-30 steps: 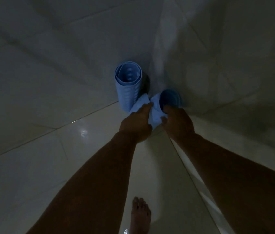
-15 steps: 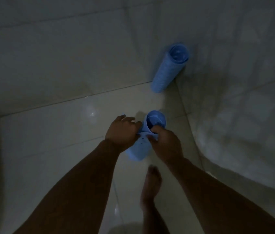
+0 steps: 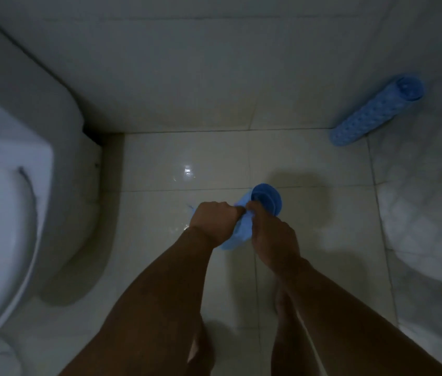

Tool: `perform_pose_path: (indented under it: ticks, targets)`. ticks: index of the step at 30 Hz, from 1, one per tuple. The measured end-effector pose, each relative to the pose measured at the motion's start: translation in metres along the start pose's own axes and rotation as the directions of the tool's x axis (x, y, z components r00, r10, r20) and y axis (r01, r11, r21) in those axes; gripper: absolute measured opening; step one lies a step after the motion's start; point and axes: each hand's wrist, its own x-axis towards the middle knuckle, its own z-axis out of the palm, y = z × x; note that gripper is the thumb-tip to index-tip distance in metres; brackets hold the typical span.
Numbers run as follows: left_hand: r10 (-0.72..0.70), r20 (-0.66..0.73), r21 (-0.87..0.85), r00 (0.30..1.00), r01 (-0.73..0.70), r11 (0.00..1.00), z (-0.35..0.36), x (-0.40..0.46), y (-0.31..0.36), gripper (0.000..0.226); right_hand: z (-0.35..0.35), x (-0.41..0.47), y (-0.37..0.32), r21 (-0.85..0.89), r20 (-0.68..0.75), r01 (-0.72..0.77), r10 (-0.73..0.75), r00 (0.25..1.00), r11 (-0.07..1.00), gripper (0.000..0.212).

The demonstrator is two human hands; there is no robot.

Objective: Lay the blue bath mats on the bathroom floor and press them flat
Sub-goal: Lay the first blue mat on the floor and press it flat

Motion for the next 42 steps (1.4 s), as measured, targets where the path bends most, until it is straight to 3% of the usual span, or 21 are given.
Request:
perform_pose_path:
  ticks: [4, 7, 10, 12, 18, 23, 27, 31, 36, 39, 42]
  targets:
    - [0.025, 0.042, 0.021, 0.999, -0.026, 0.999, 0.007, -0.047, -0.022, 0.035, 0.019, -0.010, -0.026, -0.220, 0.107, -0.014, 0.038, 0.994, 0.975, 0.025]
    - [0.022, 0.058, 0.014, 0.998, -0.023, 1.000, 0.017, -0.072, -0.029, 0.030, 0.028, -0.012, -0.038, -0.344, 0.168, -0.053, 0.117, 0.979, 0.937, 0.036]
    - [0.033, -0.096, -0.012, 0.995, -0.034, 0.999, 0.028, -0.090, -0.035, 0.012, 0.034, -0.009, -0.050, -0.425, 0.151, -0.028, 0.102, 0.983, 0.905, 0.038]
    - [0.024, -0.236, -0.052, 0.971, -0.037, 0.998, 0.042, -0.097, -0.043, 0.012, 0.032, -0.005, -0.053, -0.450, 0.147, -0.004, 0.079, 0.986, 0.893, 0.032]
    - [0.053, -0.475, -0.050, 0.878, -0.087, 0.995, 0.032, -0.116, -0.044, 0.021, 0.013, -0.014, -0.040, -0.404, 0.268, 0.060, 0.055, 0.962, 0.913, 0.038]
    - [-0.042, -0.555, -0.147, 0.831, -0.048, 0.988, 0.004, -0.113, -0.048, 0.017, 0.002, -0.012, -0.010, -0.247, 0.271, -0.054, 0.123, 0.955, 0.967, 0.027]
    - [-0.077, -0.536, -0.169, 0.841, -0.017, 0.986, 0.000, -0.117, -0.063, 0.018, 0.006, -0.018, 0.024, -0.234, 0.299, -0.138, 0.206, 0.932, 0.963, 0.029]
    - [-0.089, -0.476, -0.174, 0.875, 0.006, 0.985, 0.006, -0.120, -0.080, 0.024, 0.024, -0.020, 0.042, -0.229, 0.215, -0.196, 0.246, 0.945, 0.953, 0.028]
    - [-0.112, -0.340, -0.145, 0.934, 0.065, 0.987, 0.029, -0.127, -0.099, 0.029, 0.032, -0.031, 0.034, -0.432, 0.106, -0.162, 0.228, 0.968, 0.887, 0.027]
    - [-0.168, -0.336, -0.202, 0.927, 0.103, 0.974, 0.046, -0.133, -0.098, 0.036, 0.039, -0.041, 0.031, -0.597, 0.053, -0.140, 0.212, 0.976, 0.790, 0.025]
    - [-0.188, -0.372, -0.218, 0.909, 0.112, 0.970, 0.060, -0.135, -0.093, 0.038, 0.046, -0.055, 0.033, -0.668, 0.102, -0.129, 0.262, 0.960, 0.733, 0.020]
